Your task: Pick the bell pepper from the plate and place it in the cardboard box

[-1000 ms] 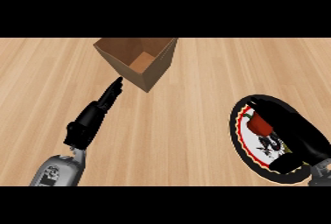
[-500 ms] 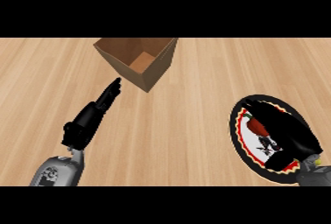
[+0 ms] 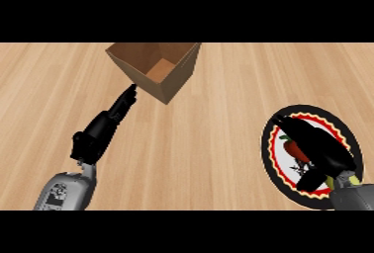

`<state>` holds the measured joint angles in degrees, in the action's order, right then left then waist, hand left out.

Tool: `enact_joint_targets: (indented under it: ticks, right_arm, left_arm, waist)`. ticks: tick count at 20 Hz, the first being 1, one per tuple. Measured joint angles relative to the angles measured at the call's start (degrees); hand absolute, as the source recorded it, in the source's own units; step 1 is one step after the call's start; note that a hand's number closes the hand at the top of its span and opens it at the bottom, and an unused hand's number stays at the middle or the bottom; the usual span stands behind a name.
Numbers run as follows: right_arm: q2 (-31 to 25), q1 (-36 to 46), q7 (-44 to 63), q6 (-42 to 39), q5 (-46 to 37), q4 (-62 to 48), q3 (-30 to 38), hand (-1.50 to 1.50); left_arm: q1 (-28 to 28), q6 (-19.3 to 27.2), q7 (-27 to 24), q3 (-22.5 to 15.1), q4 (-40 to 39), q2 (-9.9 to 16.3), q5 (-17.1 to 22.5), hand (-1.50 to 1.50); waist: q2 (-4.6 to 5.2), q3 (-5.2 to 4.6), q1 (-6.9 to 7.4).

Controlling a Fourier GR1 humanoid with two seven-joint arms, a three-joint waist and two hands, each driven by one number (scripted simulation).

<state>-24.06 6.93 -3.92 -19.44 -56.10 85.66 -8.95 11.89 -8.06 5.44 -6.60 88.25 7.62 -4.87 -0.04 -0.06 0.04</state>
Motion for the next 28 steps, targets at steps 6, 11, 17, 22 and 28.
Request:
enact_joint_targets:
  ticks: [6,11,17,22,28]
  right_arm:
    - [1.4,2.5,-1.4,1.9,-3.7,-4.6,0.9,-1.50]
    - [1.8,4.7,-2.4,3.2,-6.2,-8.7,1.9,1.50]
    - [2.0,5.6,-4.9,3.9,-7.9,-10.6,2.1,1.50]
    - [1.7,6.7,-9.0,8.0,-9.8,-13.0,1.8,1.50]
    - [5.9,14.1,-21.0,4.5,-11.0,-9.8,-10.3,1.50]
  left_arm:
    - [-0.9,-0.1,0.4,0.0,0.7,-1.1,-1.5,0.00]
    - [-0.3,-0.8,0.4,0.6,0.5,-1.6,-1.5,0.00]
    - [0.1,-1.8,0.5,1.9,0.4,-1.3,-1.6,0.00]
    - [0.3,-2.3,0.7,2.2,0.1,-1.3,-1.7,0.00]
    - [1.0,-2.7,-0.1,0.1,-0.4,-2.5,-2.4,0.00]
  waist:
    - [-0.24,-0.39,0.09]
    - [-0.33,-0.56,0.09]
    - [-0.52,-0.81,0.04]
    - [-0.62,-0.98,0.08]
    - [0.02,-0.61,2.77]
